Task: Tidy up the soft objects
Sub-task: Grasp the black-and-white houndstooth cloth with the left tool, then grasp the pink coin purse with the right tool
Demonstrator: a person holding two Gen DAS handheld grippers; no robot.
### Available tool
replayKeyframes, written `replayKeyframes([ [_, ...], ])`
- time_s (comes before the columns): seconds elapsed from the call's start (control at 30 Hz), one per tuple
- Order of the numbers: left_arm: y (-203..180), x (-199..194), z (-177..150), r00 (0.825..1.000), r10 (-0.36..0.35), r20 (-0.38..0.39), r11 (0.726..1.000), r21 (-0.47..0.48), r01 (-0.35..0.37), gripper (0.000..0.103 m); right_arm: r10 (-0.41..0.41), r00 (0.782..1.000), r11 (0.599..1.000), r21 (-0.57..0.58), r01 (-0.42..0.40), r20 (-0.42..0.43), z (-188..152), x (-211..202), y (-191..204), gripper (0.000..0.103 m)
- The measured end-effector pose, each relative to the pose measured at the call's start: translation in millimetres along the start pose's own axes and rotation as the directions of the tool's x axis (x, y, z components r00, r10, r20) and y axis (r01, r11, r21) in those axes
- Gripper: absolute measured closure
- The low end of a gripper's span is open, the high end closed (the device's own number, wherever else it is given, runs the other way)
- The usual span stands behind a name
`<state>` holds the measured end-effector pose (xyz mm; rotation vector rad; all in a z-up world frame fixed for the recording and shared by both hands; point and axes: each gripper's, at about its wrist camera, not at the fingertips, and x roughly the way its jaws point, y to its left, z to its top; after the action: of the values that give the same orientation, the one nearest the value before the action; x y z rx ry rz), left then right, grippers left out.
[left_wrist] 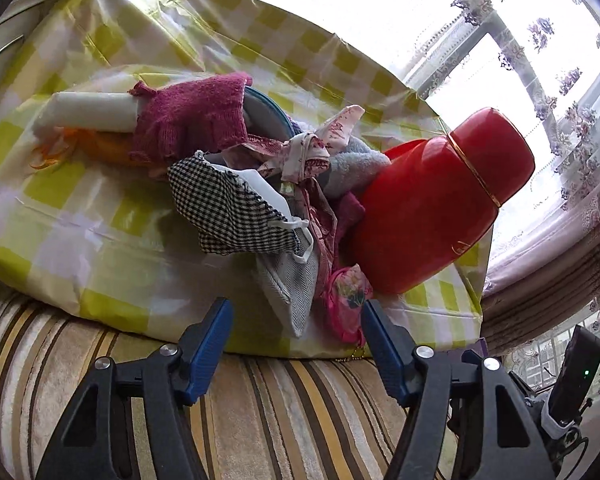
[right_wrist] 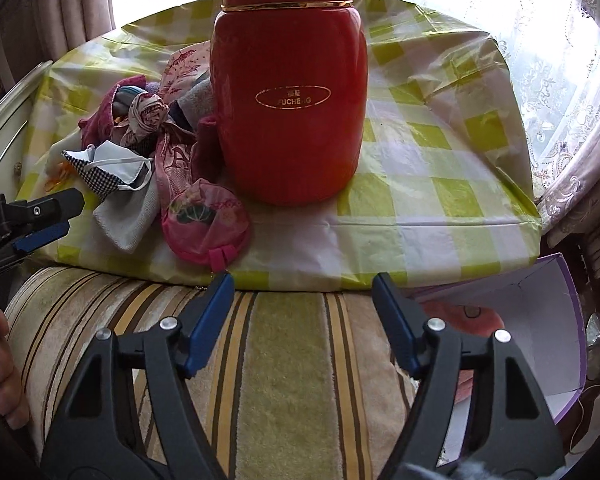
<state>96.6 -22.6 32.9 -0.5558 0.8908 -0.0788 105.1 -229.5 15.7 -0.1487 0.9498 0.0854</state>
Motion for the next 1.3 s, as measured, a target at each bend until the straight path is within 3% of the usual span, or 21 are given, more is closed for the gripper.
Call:
replayKeyframes([
  [0.27,44.9,22.9,43.4,0.999,-0.046,0.017,0.985,-0.166,0.048,0.036,0.050,0.997,0.997,-0.063,-0.053,-0.051,14.1,32.8,39.5,0.029],
  [0.53,79.5,69.3,69.2,0.996,-0.082,-0.044,0.955,-0.288,0.066,0.036,0.058,0.995,0.993,-0.099,-0.067,-0.084,27.3,61.3,63.8,0.028],
  [0.6,83.0,79.4,70.7,0.994,-0.092,-0.062,0.954,-0.291,0.070,0.038,0.055,0.994,0.993,-0.094,-0.064,-0.097,30.5,67.8,66.4,0.028],
  [0.73,84.7,89.5,67.2,0.991,-0.116,-0.072,0.959,-0.268,0.093,0.070,0.050,0.992,0.994,-0.089,-0.060,-0.117,34.3,78.8,68.2,0.028],
  [0.8,86.7,89.6,64.2,0.989,-0.132,-0.065,0.958,-0.266,0.111,0.075,0.049,0.991,0.994,-0.091,-0.060,-0.125,36.3,83.7,70.8,0.028],
  [1.2,72.6,37.2,23.8,0.995,-0.097,0.038,0.985,-0.139,0.101,0.078,0.051,0.990,0.994,-0.090,-0.063,-0.128,49.9,100.2,75.6,0.028],
  [1.3,71.3,25.3,16.1,0.994,-0.083,0.069,0.987,-0.130,0.092,0.078,0.063,0.991,0.993,-0.089,-0.074,-0.121,50.5,99.8,79.1,0.044],
])
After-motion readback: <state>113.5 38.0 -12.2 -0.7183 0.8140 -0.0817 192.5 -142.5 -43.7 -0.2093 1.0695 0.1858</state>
